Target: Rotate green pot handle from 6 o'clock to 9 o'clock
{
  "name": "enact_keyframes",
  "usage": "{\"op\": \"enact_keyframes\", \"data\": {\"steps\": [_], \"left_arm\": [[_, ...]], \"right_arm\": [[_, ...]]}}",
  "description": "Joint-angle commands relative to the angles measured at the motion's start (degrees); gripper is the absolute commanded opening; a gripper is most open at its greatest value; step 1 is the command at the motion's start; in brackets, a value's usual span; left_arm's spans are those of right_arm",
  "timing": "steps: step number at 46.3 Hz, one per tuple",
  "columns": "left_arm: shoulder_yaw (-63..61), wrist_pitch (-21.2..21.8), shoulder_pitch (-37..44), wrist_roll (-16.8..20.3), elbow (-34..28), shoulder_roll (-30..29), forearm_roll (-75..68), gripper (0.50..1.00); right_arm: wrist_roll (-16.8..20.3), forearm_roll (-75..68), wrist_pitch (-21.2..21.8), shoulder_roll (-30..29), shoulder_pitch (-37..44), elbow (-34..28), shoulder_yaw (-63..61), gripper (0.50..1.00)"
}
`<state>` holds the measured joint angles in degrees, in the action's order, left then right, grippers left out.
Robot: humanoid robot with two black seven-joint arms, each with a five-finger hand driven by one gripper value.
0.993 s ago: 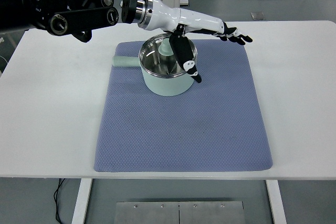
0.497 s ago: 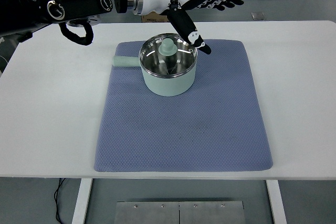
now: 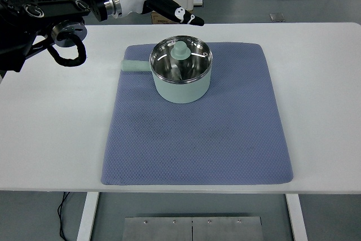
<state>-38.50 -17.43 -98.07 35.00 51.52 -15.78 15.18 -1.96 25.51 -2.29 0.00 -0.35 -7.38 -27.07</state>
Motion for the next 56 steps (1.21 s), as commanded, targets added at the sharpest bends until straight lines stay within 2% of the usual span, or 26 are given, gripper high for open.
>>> {"op": "enact_keyframes", "data": {"steps": [1,12,24,56], "left_arm": [[0.1,-0.6,0.7,0.0,-1.0,-0.8,6.7,1.0],[1.1,-1.4,4.6,0.0,-1.1,-5.1,12.6,1.0],[13.0,-1.5,14.8,0.0,-1.2,-11.4,12.9,1.0],[21.7,-1.4,29.0,0.0,-2.0,-12.0,14.4,1.0]], "right_arm": [[-0.1,0.0,0.0,0.0,0.0,0.0,0.0,1.0],[0.0,0.0,0.0,0.0,0.0,0.0,0.0,1.0],[0.0,0.0,0.0,0.0,0.0,0.0,0.0,1.0],[0.0,0.0,0.0,0.0,0.0,0.0,0.0,1.0]]}}
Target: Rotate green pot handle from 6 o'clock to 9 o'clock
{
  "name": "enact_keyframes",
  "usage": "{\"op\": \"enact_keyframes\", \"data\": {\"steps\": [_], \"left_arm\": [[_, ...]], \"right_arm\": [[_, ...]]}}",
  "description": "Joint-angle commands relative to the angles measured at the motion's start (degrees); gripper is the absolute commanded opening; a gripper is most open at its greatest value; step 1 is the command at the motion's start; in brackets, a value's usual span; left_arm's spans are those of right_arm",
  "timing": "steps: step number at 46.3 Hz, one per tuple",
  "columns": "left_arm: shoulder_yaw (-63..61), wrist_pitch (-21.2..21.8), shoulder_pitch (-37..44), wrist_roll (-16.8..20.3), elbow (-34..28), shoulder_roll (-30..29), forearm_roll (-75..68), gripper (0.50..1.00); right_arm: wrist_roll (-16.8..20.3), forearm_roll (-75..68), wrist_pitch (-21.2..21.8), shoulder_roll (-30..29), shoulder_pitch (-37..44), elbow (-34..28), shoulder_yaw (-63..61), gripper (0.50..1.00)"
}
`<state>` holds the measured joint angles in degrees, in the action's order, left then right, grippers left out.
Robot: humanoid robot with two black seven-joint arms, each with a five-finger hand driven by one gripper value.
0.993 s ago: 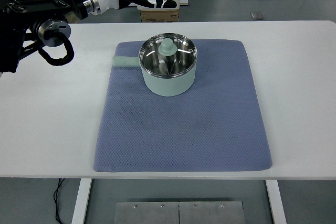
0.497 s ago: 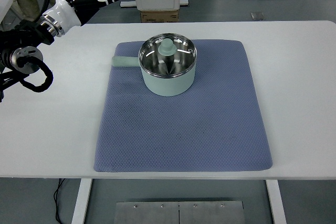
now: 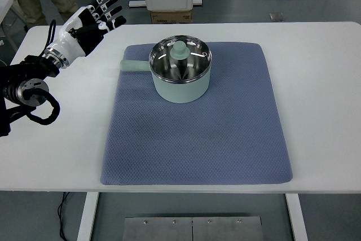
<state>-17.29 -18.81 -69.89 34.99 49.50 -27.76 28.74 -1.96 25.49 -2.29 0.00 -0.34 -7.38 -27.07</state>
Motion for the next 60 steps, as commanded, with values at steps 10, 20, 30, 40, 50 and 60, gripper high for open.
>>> {"op": "enact_keyframes", "data": {"steps": [10,20,30,40,50,60], "left_arm": [[3.3,0.4,3.4,0.0,-1.4,-0.1,3.2,1.0],[5.6,1.6,4.8,0.0,-6.9,0.3,4.9,1.0],[11.0,5.6,7.4,0.0,-13.0,3.8,5.7,1.0],[14.9,6.9,8.4,0.0,-19.4,11.6,5.6,1.0],[16.1,6.9,9.3,0.0,-21.0,15.2,5.5,1.0],[16.3,6.9,10.9,0.0,-22.2,16.4,5.4,1.0]], "right_arm": [[-0.1,0.0,0.0,0.0,0.0,0.0,0.0,1.0],[0.0,0.0,0.0,0.0,0.0,0.0,0.0,1.0],[-0.1,0.0,0.2,0.0,0.0,-0.1,-0.1,1.0],[-0.1,0.0,0.2,0.0,0.2,-0.1,0.0,1.0],[-0.1,0.1,0.2,0.0,0.1,-0.1,0.0,1.0],[-0.1,0.0,0.2,0.0,0.2,-0.1,0.0,1.0]]}}
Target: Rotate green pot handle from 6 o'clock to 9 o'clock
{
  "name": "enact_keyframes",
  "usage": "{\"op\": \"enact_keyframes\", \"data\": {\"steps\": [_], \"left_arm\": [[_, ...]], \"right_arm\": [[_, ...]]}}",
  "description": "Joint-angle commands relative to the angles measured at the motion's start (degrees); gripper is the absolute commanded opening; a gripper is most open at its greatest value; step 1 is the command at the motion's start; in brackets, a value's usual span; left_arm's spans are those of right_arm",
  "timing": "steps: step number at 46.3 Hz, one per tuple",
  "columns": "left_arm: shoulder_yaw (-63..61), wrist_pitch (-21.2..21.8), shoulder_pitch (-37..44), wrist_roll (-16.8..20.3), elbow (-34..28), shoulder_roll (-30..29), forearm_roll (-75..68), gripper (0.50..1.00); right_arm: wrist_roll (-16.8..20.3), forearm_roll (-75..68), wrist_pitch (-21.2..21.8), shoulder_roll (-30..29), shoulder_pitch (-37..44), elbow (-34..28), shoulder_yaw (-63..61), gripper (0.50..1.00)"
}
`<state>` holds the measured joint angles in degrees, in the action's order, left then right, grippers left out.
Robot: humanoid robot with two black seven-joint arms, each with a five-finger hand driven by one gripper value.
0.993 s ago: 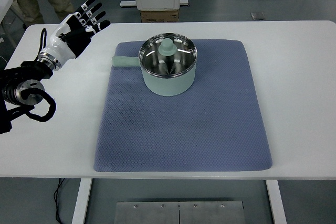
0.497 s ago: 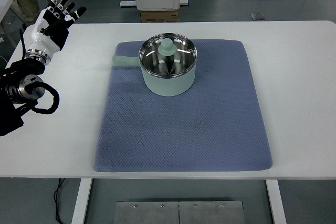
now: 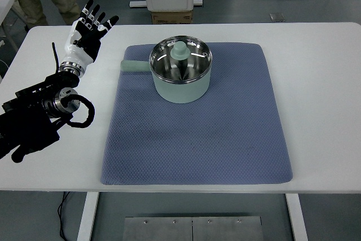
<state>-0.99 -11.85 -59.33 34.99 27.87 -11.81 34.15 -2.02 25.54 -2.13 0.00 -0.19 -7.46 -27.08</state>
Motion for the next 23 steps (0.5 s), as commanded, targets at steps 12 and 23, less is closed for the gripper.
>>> {"op": "enact_keyframes", "data": {"steps": [12,23], "left_arm": [[0.0,0.0,0.9,0.0,-1.0,0.9,-0.1,1.0],[0.5,0.0,1.4,0.0,-1.1,1.0,-0.2,1.0]], "right_arm": [[0.1,0.0,0.0,0.0,0.0,0.0,0.0,1.0],[0.0,0.3,0.0,0.0,0.0,0.0,0.2,1.0]]}}
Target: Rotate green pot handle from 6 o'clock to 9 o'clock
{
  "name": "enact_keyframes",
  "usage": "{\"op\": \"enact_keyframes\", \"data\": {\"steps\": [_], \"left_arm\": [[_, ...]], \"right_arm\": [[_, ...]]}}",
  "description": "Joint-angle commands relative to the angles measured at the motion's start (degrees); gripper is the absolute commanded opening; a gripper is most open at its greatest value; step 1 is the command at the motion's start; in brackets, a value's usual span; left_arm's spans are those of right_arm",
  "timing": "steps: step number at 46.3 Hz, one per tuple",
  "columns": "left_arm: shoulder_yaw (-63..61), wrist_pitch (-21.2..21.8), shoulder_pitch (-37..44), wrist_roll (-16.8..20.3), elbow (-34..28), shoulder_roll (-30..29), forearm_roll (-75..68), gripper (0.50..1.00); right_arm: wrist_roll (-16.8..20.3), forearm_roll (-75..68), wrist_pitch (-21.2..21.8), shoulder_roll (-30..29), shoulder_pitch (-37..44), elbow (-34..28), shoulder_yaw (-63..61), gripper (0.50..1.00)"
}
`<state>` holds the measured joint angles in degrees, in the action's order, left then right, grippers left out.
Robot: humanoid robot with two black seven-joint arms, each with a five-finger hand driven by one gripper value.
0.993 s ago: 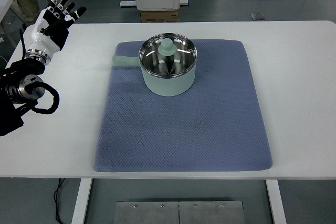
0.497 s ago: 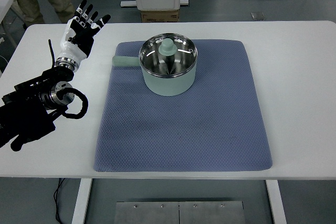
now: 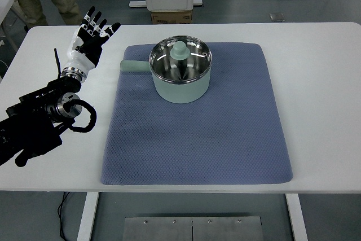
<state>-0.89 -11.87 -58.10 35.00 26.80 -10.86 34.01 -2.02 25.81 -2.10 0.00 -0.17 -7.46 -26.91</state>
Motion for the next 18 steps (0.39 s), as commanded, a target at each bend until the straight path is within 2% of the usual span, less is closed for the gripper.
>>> {"op": "enact_keyframes", "data": {"steps": [1,18], "left_arm": [[0.5,0.0,0.2,0.0,0.0,0.0,-0.1,1.0],[1.0,0.0,0.3,0.0,0.0,1.1,-0.1,1.0]], "right_arm": [[0.0,0.0,0.0,0.0,0.0,0.0,0.0,1.0],[-0.3,-0.1,0.0,0.0,0.0,0.0,-0.2,1.0]]}}
